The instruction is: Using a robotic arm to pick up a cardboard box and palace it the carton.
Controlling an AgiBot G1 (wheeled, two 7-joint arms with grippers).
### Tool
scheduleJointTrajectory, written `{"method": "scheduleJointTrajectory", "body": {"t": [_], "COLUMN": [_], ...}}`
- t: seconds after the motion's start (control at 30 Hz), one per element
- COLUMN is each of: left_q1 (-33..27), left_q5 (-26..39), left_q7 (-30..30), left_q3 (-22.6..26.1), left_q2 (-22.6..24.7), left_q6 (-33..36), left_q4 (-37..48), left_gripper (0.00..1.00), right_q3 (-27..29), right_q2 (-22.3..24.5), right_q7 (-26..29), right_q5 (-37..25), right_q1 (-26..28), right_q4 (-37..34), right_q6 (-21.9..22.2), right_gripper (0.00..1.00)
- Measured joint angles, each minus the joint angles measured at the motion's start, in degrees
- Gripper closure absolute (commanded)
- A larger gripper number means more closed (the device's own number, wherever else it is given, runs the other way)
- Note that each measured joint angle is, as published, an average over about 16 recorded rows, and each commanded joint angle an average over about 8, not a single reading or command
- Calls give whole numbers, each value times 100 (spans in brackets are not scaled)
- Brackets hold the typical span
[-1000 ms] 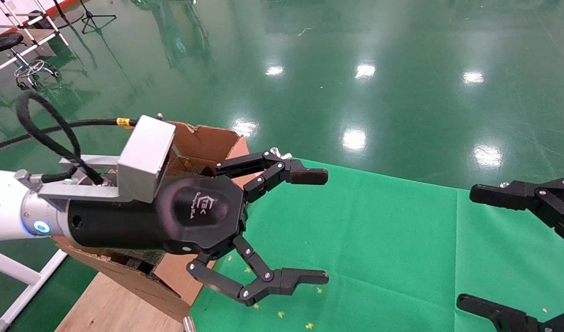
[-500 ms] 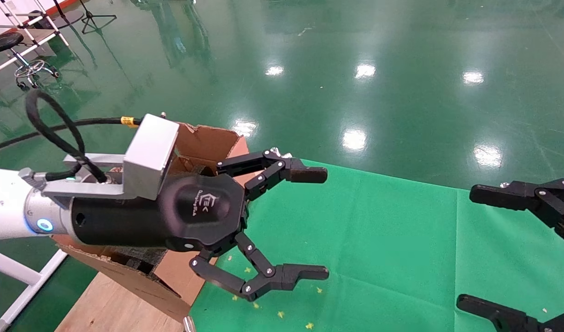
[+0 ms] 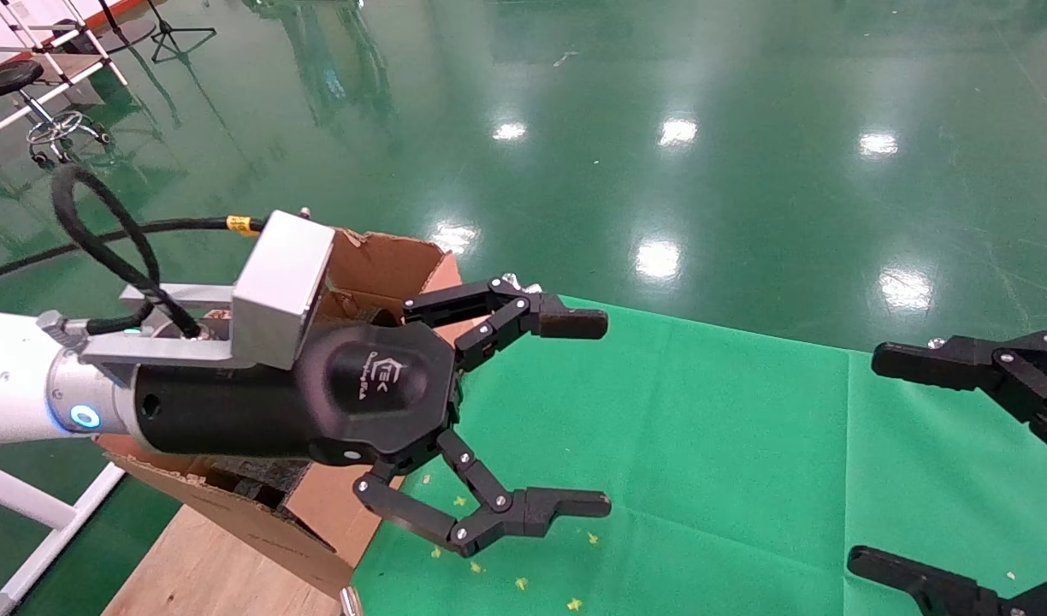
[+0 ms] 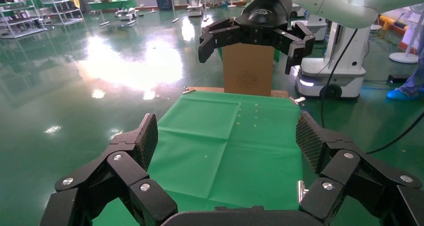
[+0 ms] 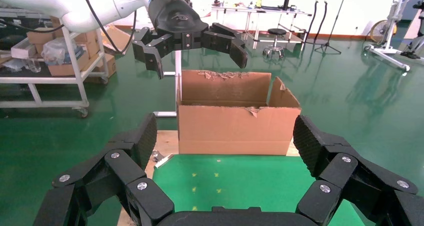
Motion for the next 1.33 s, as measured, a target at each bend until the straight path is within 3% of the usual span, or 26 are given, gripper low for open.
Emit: {"method": "scheduleJointTrajectory", "body": {"t": [1.33], "left_q1": [-8], "left_q5": [7], "left_q7": [-2], "left_q3": [8], "left_q2": [1], "left_q6": [-3], "left_q4": [8], "left_gripper": [0], "right_q3": [0], "right_q2": [0], "right_q7": [0], "right_q5": [-1], "right_q1": [0], "right_q4": [0], "right_q6": [0], "right_gripper": [0]}}
